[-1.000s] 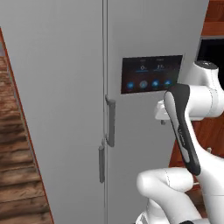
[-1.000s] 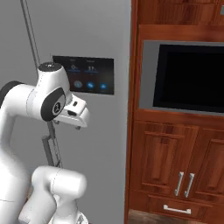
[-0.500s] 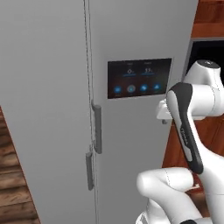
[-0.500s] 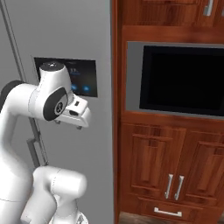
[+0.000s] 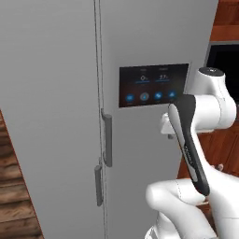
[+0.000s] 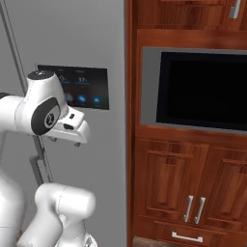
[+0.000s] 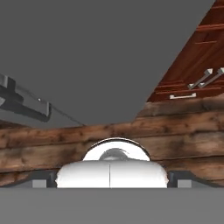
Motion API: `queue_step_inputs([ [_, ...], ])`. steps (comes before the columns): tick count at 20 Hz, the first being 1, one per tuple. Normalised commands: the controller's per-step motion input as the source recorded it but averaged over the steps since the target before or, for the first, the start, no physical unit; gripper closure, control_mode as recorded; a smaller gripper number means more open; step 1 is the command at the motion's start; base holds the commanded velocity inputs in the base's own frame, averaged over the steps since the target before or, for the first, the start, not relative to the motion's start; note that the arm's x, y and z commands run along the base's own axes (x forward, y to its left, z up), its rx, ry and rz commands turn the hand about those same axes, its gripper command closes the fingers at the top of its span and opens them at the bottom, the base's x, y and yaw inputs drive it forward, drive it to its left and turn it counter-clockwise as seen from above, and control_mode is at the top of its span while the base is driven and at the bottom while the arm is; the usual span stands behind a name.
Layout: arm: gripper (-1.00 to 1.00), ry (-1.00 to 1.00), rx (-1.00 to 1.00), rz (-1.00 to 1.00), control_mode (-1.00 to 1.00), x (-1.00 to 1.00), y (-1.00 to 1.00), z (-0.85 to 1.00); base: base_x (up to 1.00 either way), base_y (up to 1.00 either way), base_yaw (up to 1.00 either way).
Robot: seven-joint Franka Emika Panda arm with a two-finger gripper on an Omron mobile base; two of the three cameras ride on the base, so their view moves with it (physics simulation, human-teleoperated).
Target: Open the freezer door, pick up the ice cube tray from the freezer, and place it on the dining counter.
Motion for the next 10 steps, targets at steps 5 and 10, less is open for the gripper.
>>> queue_step_inputs([
  [5,-1.00,-0.07,-0.31,0.14,-1.00,-0.84,1.00,-0.75,0.00,0.00,0.00],
  [10,-1.00,-0.04,-0.19,0.13,-1.00,-0.12,1.00,-0.77,0.00,0.00,0.00],
])
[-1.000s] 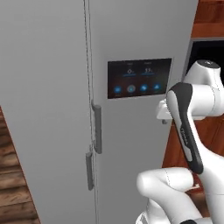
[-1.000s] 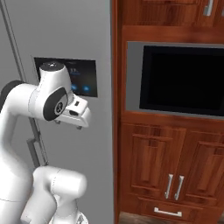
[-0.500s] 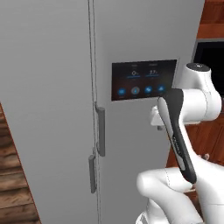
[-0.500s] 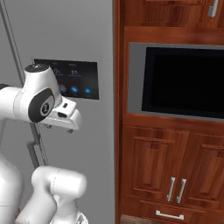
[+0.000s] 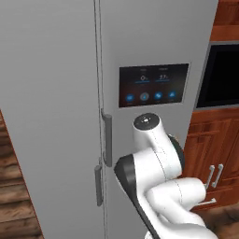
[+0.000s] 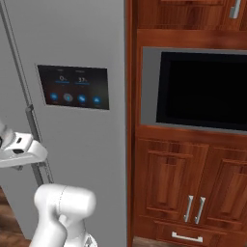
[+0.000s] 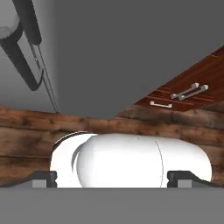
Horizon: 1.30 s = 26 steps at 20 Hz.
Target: Open the freezer door, pick up the ice cube tray from the freezer, and place it on the dining counter.
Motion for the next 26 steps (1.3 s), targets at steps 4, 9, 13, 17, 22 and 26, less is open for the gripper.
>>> queue_step_inputs([
  [4,-1.00,-0.05,-0.12,0.07,-1.00,0.04,1.00,-0.80,0.00,0.00,0.00],
  [9,-1.00,-0.28,-0.02,0.03,-1.00,0.01,1.00,-0.26,0.00,0.00,0.00],
  [13,-1.00,-0.45,0.01,0.00,-1.00,0.16,0.95,0.00,0.00,0.00,0.00],
  [17,-1.00,-0.41,0.12,0.00,-1.00,0.54,0.42,-0.21,0.00,0.00,0.00],
  [22,-1.00,-0.36,0.20,-0.02,-1.00,0.63,0.04,-0.37,0.00,0.00,0.00],
  [26,-1.00,-0.25,0.09,0.00,-1.00,0.66,0.03,-0.42,0.00,0.00,0.00],
])
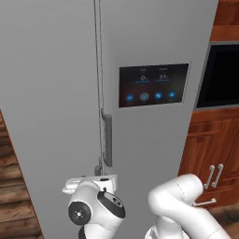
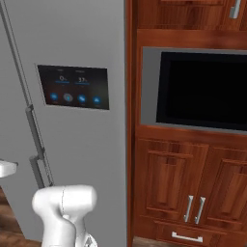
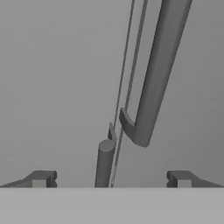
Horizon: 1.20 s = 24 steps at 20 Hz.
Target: Open the freezer door, pick up the ice cube tray from the freezer, and place it on the dining counter.
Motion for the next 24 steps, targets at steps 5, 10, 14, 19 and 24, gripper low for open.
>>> queue_step_inputs([
  [5,-1.00,-0.18,0.00,0.00,-1.00,0.53,0.00,-0.52,0.00,0.00,0.00],
  [10,-1.00,-0.08,0.00,0.00,-1.00,0.29,0.22,-0.33,0.00,0.00,0.00],
  [14,-1.00,-0.05,0.00,0.00,-1.00,0.19,0.25,-0.34,0.00,0.00,0.00],
  [19,-1.00,-0.03,0.00,0.00,-1.00,0.05,0.13,-0.16,0.00,0.00,0.00],
  [24,-1.00,-0.02,0.00,0.00,-1.00,0.12,-0.04,-0.12,0.00,0.00,0.00],
])
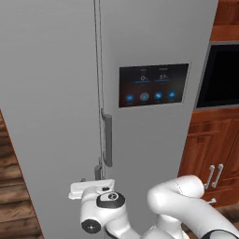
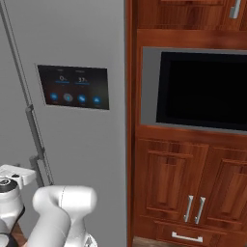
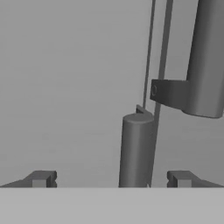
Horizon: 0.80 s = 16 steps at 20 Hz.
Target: Open the freezer door, pick up the ice cube tray from the freezer, and place it on the dining counter.
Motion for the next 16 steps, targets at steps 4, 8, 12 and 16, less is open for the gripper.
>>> queue_step_inputs([
  [4,-1.00,0.00,0.00,0.00,-1.00,0.15,-0.14,-0.03,0.00,0.00,0.00],
  [8,-1.00,0.00,0.00,0.00,-1.00,0.27,-0.21,-0.01,0.00,0.00,0.00],
  [12,-1.00,0.00,0.00,0.00,-1.00,0.31,-0.18,-0.06,0.00,0.00,0.00],
  [16,-1.00,0.00,0.00,0.00,-1.00,0.10,-0.02,-0.01,0.00,0.00,0.00],
])
